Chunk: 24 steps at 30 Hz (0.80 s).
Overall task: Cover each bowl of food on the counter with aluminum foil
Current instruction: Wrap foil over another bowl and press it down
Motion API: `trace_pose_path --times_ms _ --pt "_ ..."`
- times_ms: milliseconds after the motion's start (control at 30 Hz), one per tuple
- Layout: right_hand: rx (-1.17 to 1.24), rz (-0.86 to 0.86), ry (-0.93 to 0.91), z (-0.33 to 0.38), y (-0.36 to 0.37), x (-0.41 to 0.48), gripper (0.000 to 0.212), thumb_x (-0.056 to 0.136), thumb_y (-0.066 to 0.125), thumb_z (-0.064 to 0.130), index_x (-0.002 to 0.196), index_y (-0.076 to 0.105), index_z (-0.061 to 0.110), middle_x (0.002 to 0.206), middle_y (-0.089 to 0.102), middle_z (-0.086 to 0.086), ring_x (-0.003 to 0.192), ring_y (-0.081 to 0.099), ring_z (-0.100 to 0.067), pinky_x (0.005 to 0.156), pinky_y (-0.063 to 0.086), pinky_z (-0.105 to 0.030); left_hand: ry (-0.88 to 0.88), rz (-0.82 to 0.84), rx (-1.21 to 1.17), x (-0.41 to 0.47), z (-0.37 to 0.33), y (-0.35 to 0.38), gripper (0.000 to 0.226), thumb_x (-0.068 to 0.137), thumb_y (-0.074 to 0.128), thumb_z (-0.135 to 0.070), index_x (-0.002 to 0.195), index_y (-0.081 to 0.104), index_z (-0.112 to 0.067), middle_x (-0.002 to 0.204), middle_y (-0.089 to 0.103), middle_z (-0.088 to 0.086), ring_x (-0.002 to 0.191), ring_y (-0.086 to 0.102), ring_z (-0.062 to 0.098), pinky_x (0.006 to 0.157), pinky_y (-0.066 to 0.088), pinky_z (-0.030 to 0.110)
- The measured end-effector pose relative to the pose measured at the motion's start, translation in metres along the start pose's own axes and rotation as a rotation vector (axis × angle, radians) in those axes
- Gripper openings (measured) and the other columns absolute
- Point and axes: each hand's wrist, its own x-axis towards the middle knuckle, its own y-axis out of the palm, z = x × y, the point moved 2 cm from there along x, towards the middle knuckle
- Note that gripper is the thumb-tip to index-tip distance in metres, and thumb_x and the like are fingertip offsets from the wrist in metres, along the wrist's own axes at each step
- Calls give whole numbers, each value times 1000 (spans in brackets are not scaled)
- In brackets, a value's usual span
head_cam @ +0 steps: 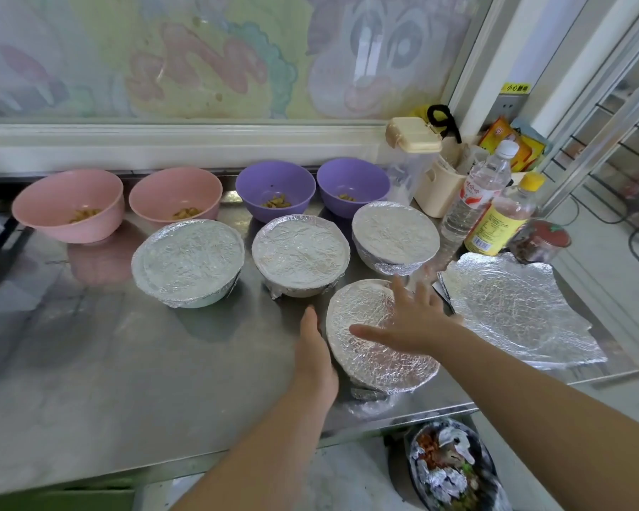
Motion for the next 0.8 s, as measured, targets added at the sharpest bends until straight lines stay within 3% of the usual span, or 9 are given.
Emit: trace_pose_path --times_ms 67,133,200,300,400,533,667,800 --pt "-62 -26 -99 9 -2 -8 148 35 34 111 153 -26 44 163 -32 -5 149 -25 -43 112 8 -80 42 -93 178 10 6 -19 60 78 54 -58 126 59 -22 118 68 -1 110 60 18 108 42 46" --pt "-125 -19 -181 19 -2 -10 140 43 42 107 151 -25 49 163 -33 0 149 -27 -42 110 6 -82 48 -179 327 7 12 -34 46 80 52 -42 113 58 -11 96 63 7 85 57 20 85 50 39" --pt "-175 21 -204 24 1 -10 139 43 44 107 151 -23 52 163 -32 1 149 -26 -42 108 3 -83 -23 -185 397 -1 18 -42 21 92 46 -19 104 57 -6 79 55 9 64 51 18 58 44 29" --pt "-194 42 -198 25 5 -6 138 43 44 107 152 -21 51 164 -31 1 149 -26 -42 106 3 -85 -219 -48 492 -9 30 -43 20 94 43 -7 108 57 -2 73 58 8 48 49 12 43 36 21" --pt "-176 43 -186 25 6 -6 140 43 46 106 153 -19 50 165 -30 1 149 -27 -42 106 4 -86 -251 91 570 -21 36 -39 28 95 32 5 112 53 -4 75 69 9 50 57 13 45 39 22" --pt "-162 52 -183 25 6 -5 142 40 46 106 153 -19 50 165 -30 1 149 -26 -42 106 6 -85 -226 227 625 -28 43 -42 41 88 34 17 113 54 -7 104 69 13 77 70 19 62 57 25" --pt "-154 61 -178 26 6 -4 146 33 41 107 153 -19 50 165 -30 0 149 -27 -43 107 7 -85 -134 230 639 -25 50 -55 26 88 52 10 108 57 -6 111 69 16 102 71 23 83 60 31" --pt "-158 58 -172 27 5 -7 138 46 50 104 153 -19 49 164 -31 0 149 -26 -42 107 4 -85 177 237 894 -22 48 -63 29 75 71 -19 100 58 -14 99 71 14 88 69 16 83 56 35"
